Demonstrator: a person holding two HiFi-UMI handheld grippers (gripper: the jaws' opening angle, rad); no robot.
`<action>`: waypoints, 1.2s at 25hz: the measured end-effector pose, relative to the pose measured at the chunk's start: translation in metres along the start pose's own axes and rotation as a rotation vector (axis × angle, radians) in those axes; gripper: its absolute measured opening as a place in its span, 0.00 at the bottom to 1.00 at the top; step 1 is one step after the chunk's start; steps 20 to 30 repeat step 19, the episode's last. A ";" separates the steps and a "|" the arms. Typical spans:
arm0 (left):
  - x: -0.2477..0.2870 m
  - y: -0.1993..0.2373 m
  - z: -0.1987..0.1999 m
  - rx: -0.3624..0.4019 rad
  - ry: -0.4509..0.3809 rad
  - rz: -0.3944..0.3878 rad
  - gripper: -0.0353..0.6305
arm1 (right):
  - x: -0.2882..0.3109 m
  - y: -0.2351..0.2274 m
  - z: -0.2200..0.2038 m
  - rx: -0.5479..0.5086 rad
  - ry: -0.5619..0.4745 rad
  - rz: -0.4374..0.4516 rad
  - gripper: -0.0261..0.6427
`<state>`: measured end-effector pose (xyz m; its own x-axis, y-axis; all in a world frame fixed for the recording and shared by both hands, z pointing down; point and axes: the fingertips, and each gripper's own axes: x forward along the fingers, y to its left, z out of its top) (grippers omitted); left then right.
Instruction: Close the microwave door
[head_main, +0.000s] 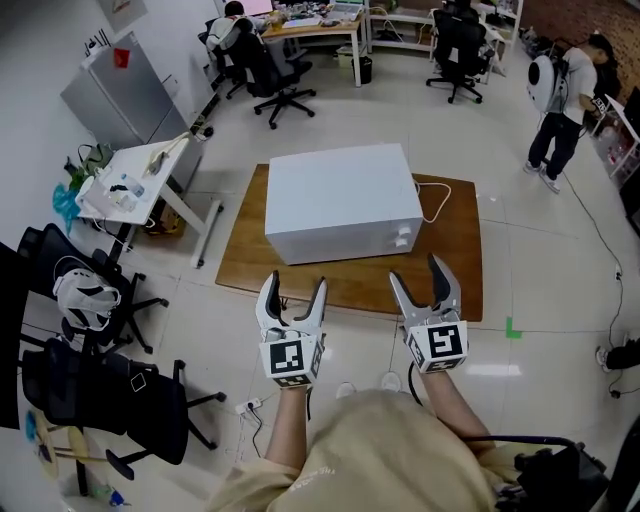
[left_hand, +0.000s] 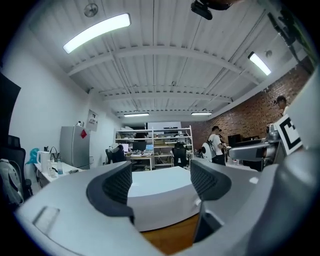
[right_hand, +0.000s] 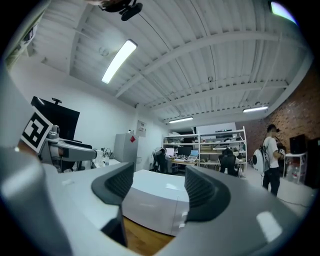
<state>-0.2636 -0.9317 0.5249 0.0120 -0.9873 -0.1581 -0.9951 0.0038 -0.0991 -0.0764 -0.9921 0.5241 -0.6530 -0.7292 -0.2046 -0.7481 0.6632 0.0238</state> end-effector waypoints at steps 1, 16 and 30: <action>0.001 -0.002 0.004 -0.001 -0.005 -0.004 0.61 | 0.001 0.000 -0.001 0.004 0.007 0.001 0.50; 0.010 -0.014 -0.002 -0.010 0.030 -0.017 0.60 | -0.008 -0.009 -0.008 0.029 0.079 -0.027 0.45; 0.011 -0.015 -0.004 -0.028 0.037 -0.021 0.60 | -0.007 -0.009 -0.010 0.032 0.086 -0.022 0.45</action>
